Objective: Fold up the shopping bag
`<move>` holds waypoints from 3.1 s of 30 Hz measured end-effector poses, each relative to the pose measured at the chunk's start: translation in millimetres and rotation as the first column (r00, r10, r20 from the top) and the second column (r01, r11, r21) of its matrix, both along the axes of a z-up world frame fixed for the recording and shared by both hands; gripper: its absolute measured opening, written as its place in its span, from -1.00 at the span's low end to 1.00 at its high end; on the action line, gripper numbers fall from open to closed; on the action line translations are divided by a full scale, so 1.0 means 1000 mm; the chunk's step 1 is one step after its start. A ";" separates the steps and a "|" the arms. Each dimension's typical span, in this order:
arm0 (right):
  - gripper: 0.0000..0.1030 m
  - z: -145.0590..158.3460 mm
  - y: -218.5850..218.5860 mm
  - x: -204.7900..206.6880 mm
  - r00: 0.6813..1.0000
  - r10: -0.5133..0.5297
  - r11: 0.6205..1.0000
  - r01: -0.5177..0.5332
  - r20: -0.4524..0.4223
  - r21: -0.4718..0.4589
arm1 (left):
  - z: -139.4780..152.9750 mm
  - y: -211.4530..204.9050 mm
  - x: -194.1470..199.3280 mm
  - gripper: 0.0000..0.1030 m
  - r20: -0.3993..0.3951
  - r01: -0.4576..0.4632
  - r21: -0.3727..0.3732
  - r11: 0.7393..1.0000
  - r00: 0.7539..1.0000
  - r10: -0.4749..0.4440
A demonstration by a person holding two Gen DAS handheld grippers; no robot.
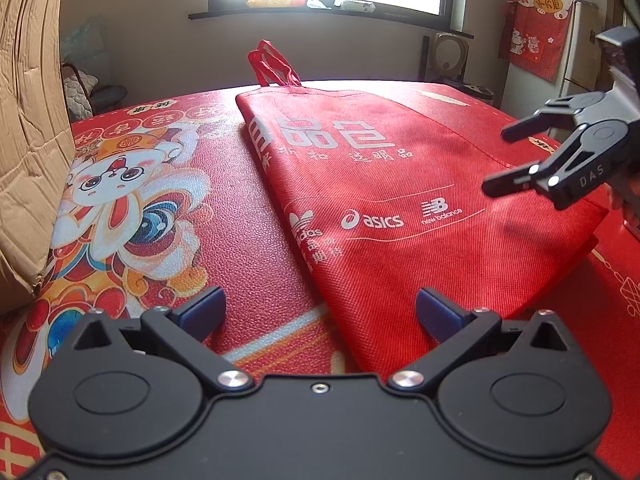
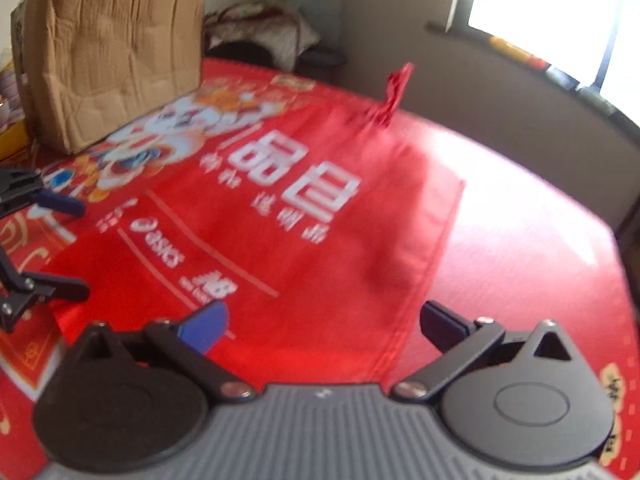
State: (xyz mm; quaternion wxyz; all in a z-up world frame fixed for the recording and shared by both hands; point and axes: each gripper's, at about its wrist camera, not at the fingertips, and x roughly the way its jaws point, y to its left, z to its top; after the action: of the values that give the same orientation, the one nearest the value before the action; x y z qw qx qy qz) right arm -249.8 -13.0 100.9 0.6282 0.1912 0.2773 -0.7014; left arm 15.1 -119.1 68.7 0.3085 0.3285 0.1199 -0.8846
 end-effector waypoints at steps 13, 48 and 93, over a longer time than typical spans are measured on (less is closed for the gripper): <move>0.99 0.014 0.090 0.038 0.982 -0.030 0.970 0.074 0.187 -0.233 | 0.000 -0.001 0.001 0.99 -0.019 -0.002 0.013 1.000 1.000 0.002; 0.80 -0.044 0.025 0.017 0.979 -0.044 0.999 0.043 0.199 0.009 | 0.008 -0.070 0.013 0.99 -0.270 -0.065 0.701 0.710 0.898 0.348; 0.98 -0.013 0.061 -0.005 0.880 0.121 0.976 -0.019 0.460 -0.219 | 0.054 0.054 -0.003 -0.69 -0.030 -0.485 0.097 0.869 0.871 0.490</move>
State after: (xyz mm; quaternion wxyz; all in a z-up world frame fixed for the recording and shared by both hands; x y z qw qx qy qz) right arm -255.2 48.0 87.7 0.7181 0.2789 0.0487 -0.6358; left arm 12.3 -65.2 122.3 0.5038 0.2768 0.2455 -0.7806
